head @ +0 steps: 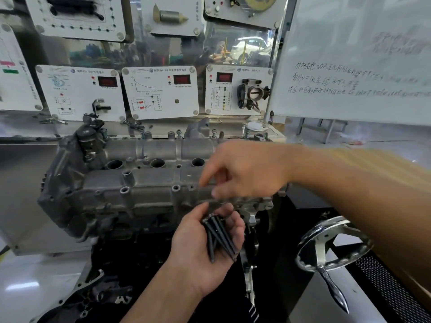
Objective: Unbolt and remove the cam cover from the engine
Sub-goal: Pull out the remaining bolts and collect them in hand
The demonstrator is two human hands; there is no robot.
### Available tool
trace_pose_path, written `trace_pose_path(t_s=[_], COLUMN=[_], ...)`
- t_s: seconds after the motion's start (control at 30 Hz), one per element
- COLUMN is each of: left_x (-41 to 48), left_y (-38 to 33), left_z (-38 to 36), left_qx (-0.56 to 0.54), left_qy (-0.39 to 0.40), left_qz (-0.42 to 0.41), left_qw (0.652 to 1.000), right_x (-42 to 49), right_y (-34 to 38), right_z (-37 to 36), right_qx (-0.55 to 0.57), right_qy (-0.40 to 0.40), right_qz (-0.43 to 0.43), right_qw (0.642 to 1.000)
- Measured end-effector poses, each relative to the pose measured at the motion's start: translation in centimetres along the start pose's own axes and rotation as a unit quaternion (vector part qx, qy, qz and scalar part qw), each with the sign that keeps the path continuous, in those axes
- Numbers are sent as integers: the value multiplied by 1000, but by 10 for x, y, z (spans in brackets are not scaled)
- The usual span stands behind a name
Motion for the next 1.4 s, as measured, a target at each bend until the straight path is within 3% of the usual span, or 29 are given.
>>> trace_pose_path(t_s=[0.1, 0.2, 0.27, 0.47, 0.67, 0.8, 1.13, 1.27, 1.4], left_x=[4, 10, 14, 22, 26, 27, 29, 32, 36], left_y=[6, 13, 17, 23, 29, 38, 32, 31, 33], left_z=[-5, -11, -16, -28, -28, -28, -21, -21, -22], left_qx=[-6, -7, -8, 0, -15, -39, -48, -48, -53], left_qy=[-1, 5, 10, 8, 3, 8, 11, 21, 25], left_qz=[15, 34, 43, 54, 71, 96, 94, 94, 97], left_qw=[1000, 999, 999, 999, 997, 995, 994, 994, 994], right_x=[-30, -64, -78, -83, -76, -69, -65, -72, -69], right_y=[-36, -78, -91, -79, -69, -70, -57, -59, -65], right_z=[35, 34, 19, 16, 19, 9, 2, 11, 10], right_qx=[-54, -119, -104, -16, -73, -116, -149, -111, -163], right_qy=[-80, -21, 27, -54, -41, 10, 25, -28, -5], right_qz=[-73, -194, -230, -184, -163, -175, -106, -145, -189], right_qw=[993, 974, 967, 981, 983, 978, 983, 983, 968])
Point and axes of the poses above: each hand's wrist, its own x-axis towards the middle knuckle, its own z-axis out of the back of the hand, y = z × x, the point moved 8 cm from there along x, towards the middle knuckle, and after that the axes turned 15 degrees about z, right-handed, at the moved point
